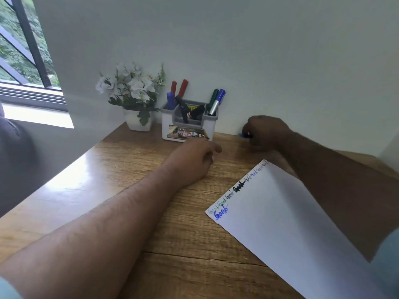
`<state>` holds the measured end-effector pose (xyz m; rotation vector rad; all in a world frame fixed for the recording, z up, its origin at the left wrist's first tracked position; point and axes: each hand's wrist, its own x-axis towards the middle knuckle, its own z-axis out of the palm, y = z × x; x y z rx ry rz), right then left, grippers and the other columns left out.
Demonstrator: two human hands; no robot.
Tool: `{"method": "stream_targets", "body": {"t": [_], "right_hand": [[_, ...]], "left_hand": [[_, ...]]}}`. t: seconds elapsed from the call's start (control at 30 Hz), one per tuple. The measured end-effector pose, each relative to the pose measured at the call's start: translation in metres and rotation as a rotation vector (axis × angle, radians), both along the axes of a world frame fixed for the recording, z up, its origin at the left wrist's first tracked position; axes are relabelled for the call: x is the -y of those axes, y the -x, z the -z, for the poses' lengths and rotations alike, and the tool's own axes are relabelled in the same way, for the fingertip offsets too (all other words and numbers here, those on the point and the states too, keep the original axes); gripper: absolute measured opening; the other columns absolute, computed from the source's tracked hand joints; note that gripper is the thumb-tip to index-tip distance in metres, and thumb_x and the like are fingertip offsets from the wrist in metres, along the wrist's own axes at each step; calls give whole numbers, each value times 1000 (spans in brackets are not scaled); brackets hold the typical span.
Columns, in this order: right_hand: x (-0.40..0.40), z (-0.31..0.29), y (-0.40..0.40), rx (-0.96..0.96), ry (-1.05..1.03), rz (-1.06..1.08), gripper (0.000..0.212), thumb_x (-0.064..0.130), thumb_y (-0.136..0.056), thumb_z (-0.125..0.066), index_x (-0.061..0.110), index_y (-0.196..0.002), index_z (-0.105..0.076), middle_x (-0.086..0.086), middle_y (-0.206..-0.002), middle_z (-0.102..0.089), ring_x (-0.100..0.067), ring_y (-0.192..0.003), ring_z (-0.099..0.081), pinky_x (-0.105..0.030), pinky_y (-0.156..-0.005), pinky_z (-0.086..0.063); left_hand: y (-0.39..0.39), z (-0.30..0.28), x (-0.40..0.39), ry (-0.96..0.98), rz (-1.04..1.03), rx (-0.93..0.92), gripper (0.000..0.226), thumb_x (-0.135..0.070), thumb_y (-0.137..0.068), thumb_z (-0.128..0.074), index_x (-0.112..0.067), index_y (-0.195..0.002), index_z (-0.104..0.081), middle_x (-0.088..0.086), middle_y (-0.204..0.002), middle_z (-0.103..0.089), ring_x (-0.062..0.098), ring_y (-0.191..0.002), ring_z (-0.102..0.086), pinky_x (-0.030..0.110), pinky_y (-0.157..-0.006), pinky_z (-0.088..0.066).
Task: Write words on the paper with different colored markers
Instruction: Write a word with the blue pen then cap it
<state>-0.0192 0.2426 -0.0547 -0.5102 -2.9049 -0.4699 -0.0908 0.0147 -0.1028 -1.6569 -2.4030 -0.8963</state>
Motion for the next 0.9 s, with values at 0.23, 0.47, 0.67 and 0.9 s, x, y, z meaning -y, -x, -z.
{"method": "stream_targets", "body": {"t": [0.23, 0.47, 0.67, 0.9], "right_hand": [[82, -35, -70, -754, 764, -420, 15, 13, -80, -75, 8, -81, -61, -6, -66, -59, -11, -58, -53, -24, -57, -47], [106, 2, -116, -955, 1337, -428, 17, 11, -81, -69, 7, -73, -55, -5, -51, -54, -20, -41, -47, -25, -42, -38], [98, 16, -114, -828, 1549, -248, 21, 17, -95, -55, 2, -85, -64, -10, -56, -60, -25, -50, -55, -30, -48, -44], [100, 23, -105, -707, 1797, -281, 34, 21, -99, -41, 5, -80, -65, -14, -68, -65, -23, -53, -64, -26, -46, -49]], "left_hand": [[-34, -19, 2, -211, 101, 17, 55, -42, -96, -47, -23, -145, -34, 1, -142, -45, 14, -130, -39, 33, -106, -34], [-67, -15, -6, -318, 338, 79, 26, -8, -97, -46, -15, -120, -57, -11, -100, -56, 1, -91, -54, 19, -80, -44], [-64, -17, -7, -318, 508, 147, 16, -5, -97, -48, -2, -105, -62, -11, -90, -64, -3, -83, -58, 8, -72, -41], [-45, -17, -7, -186, 284, 227, 32, -46, -87, -60, -16, -78, -66, -11, -65, -61, 1, -62, -56, 23, -61, -45]]}}
